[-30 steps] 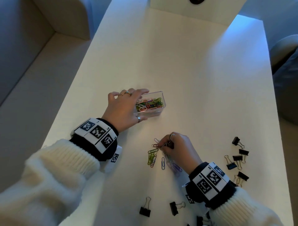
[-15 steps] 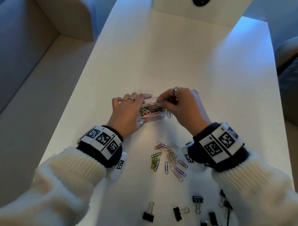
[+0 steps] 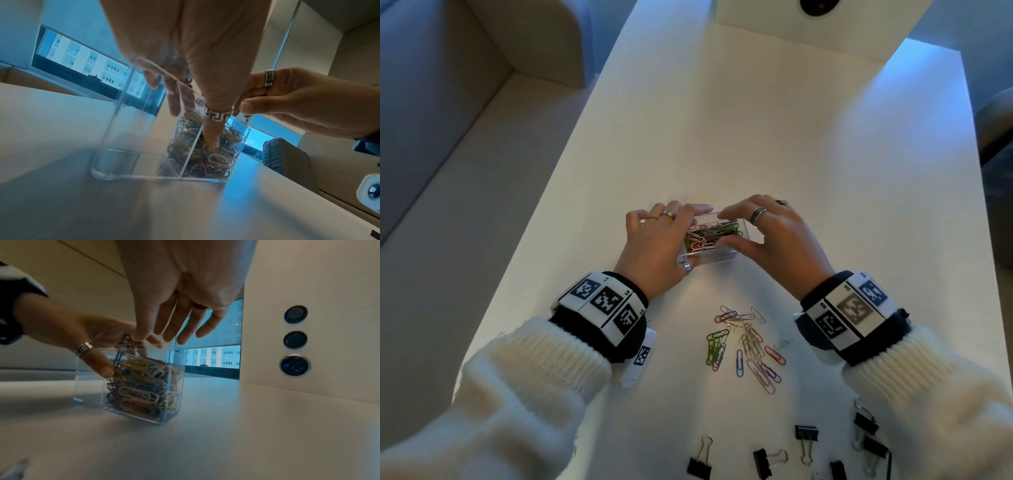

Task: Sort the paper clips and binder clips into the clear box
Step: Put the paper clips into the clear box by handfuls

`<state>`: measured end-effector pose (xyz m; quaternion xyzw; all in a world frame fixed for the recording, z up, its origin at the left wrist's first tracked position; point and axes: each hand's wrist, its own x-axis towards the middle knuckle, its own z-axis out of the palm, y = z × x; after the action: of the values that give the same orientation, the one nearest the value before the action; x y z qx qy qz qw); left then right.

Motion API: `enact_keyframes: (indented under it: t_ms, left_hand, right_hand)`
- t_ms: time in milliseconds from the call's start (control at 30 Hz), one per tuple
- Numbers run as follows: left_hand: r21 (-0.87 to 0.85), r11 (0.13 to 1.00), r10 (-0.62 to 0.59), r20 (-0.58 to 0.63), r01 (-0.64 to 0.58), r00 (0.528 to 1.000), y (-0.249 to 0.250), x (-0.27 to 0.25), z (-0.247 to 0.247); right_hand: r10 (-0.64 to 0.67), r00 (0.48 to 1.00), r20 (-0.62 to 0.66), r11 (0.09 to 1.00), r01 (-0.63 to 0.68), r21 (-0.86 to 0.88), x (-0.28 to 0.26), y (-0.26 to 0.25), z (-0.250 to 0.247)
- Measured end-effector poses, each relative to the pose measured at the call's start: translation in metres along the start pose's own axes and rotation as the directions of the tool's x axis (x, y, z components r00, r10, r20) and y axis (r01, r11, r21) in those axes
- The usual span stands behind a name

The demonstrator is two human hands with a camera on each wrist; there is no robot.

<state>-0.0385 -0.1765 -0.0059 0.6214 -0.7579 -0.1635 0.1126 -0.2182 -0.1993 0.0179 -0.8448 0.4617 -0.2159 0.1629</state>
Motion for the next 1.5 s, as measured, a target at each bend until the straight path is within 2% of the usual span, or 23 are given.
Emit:
enact_keyframes:
  t_ms: [100, 167, 233, 333, 500, 600, 700, 833, 900, 933, 967, 1000, 1033, 1067, 1100, 1167, 1200, 1233, 1500]
  left_hand:
    - [-0.016, 1.0, 0.003, -0.005, -0.003, 1.0, 0.0, 0.0, 0.0]
    - [-0.006, 1.0, 0.005, -0.007, -0.005, 1.0, 0.0, 0.0, 0.001]
    - [-0.002, 1.0, 0.007, -0.011, -0.007, 1.0, 0.0, 0.0, 0.001]
    - [-0.01, 1.0, 0.014, -0.021, -0.015, 1.0, -0.001, 0.0, 0.001]
    - [-0.026, 1.0, 0.015, -0.022, -0.016, 1.0, -0.001, 0.0, 0.002]
    - [-0.028, 0.999, 0.016, -0.021, -0.017, 1.0, -0.001, 0.0, 0.002]
    - [-0.022, 1.0, 0.011, -0.012, -0.011, 1.0, 0.0, 0.0, 0.001]
    - [-0.002, 0.999, 0.032, -0.023, -0.033, 0.999, 0.002, -0.004, -0.004]
    - [0.035, 0.994, 0.11, -0.157, -0.106, 0.981, 0.007, -0.015, -0.009]
    - [0.06, 0.986, 0.164, -0.24, -0.154, 0.957, 0.011, -0.023, -0.011]
    - [0.054, 0.979, 0.205, -0.293, -0.199, 0.934, 0.015, -0.032, -0.013]
    - [0.009, 0.97, 0.235, -0.288, -0.242, 0.928, 0.02, -0.042, -0.011]
    - [-0.071, 0.962, 0.245, -0.211, -0.265, 0.946, 0.024, -0.052, -0.009]
    - [-0.165, 0.96, 0.218, -0.069, -0.227, 0.973, 0.029, -0.061, -0.005]
    - [-0.226, 0.965, 0.163, 0.111, -0.135, 0.98, 0.033, -0.069, 0.001]
    - [-0.166, 0.986, 0.053, 0.391, 0.013, 0.919, 0.034, -0.077, 0.019]
    - [-0.124, 0.991, 0.015, 0.46, 0.047, 0.888, 0.035, -0.078, 0.028]
    - [-0.112, 0.991, -0.006, 0.487, 0.07, 0.873, 0.036, -0.078, 0.035]
    - [-0.247, 0.961, -0.009, 0.423, 0.125, 0.906, 0.063, -0.073, 0.052]
  right_hand:
    - [-0.039, 0.993, 0.115, 0.972, 0.064, -0.228, -0.005, 0.003, 0.0]
    - [-0.036, 0.979, 0.201, 0.957, 0.092, -0.274, -0.008, 0.002, 0.004]
    - [-0.027, 0.981, 0.194, 0.955, 0.082, -0.285, -0.008, 0.001, 0.006]
    - [-0.02, 0.993, 0.114, 0.966, 0.049, -0.256, -0.005, -0.006, 0.005]
    - [-0.073, 0.985, 0.159, 0.95, 0.117, -0.289, -0.01, -0.007, 0.015]
    - [-0.026, 0.992, 0.126, 0.956, 0.062, -0.287, -0.013, 0.0, 0.011]
    - [0.005, 0.999, 0.035, 0.99, 0.0, -0.14, -0.021, 0.003, 0.0]
    - [0.119, 0.993, 0.011, 0.992, -0.119, 0.039, -0.045, 0.007, -0.015]
    - [0.212, 0.975, 0.07, 0.97, -0.219, 0.108, -0.061, 0.013, -0.022]
    - [0.263, 0.957, 0.124, 0.952, -0.278, 0.125, -0.07, 0.015, -0.024]
    - [0.31, 0.932, 0.189, 0.933, -0.336, 0.127, -0.08, 0.017, -0.025]
    - [0.352, 0.9, 0.257, 0.914, -0.389, 0.114, -0.09, 0.02, -0.025]
    - [0.387, 0.862, 0.327, 0.896, -0.435, 0.086, -0.099, 0.022, -0.023]
    - [0.419, 0.819, 0.392, 0.88, -0.473, 0.049, -0.108, 0.023, -0.021]
    - [0.448, 0.779, 0.439, 0.864, -0.503, 0.012, -0.116, 0.023, -0.017]
    - [0.501, 0.734, 0.459, 0.837, -0.545, -0.04, -0.129, 0.023, -0.009]
    - [0.52, 0.732, 0.44, 0.828, -0.558, -0.051, -0.134, 0.021, -0.007]
    - [0.533, 0.732, 0.424, 0.821, -0.569, -0.05, -0.137, 0.019, -0.004]
    - [0.468, 0.703, 0.536, 0.84, -0.542, -0.023, -0.146, -0.004, 0.009]
